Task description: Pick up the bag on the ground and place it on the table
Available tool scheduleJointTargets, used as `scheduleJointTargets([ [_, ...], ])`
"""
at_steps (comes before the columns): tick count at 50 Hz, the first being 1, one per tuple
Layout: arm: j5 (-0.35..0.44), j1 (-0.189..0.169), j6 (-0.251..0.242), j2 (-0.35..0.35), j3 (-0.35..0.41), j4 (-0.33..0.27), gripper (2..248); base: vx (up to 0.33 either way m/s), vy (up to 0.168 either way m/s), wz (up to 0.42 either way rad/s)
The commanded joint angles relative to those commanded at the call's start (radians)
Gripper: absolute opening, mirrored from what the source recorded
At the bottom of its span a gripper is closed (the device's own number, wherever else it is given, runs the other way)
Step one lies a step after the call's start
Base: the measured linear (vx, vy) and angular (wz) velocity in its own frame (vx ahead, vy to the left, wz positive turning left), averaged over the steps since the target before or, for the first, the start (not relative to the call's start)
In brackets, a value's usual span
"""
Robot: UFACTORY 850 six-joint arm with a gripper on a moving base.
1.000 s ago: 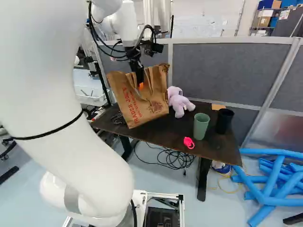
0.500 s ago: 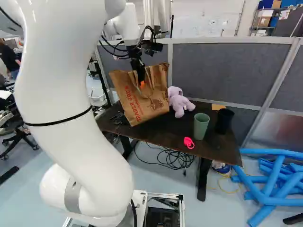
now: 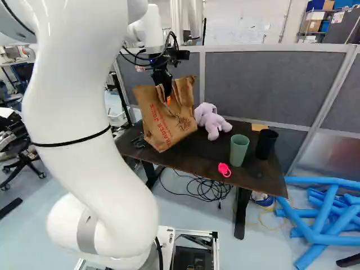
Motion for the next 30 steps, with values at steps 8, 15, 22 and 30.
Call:
scheduleJointTargets([
  [8,-0.020,0.000,-0.084,-0.003,-0.004,-0.002,21,0.000,0.000,0.000],
  [15,-0.031,0.000,-0.158,-0.009,-0.011,-0.014,21,0.000,0.000,0.000],
  [22,-0.039,0.000,-0.231,-0.016,-0.019,-0.030,21,0.000,0.000,0.000],
  [30,-0.047,0.000,-0.315,-0.033,-0.040,-0.046,21,0.000,0.000,0.000],
])
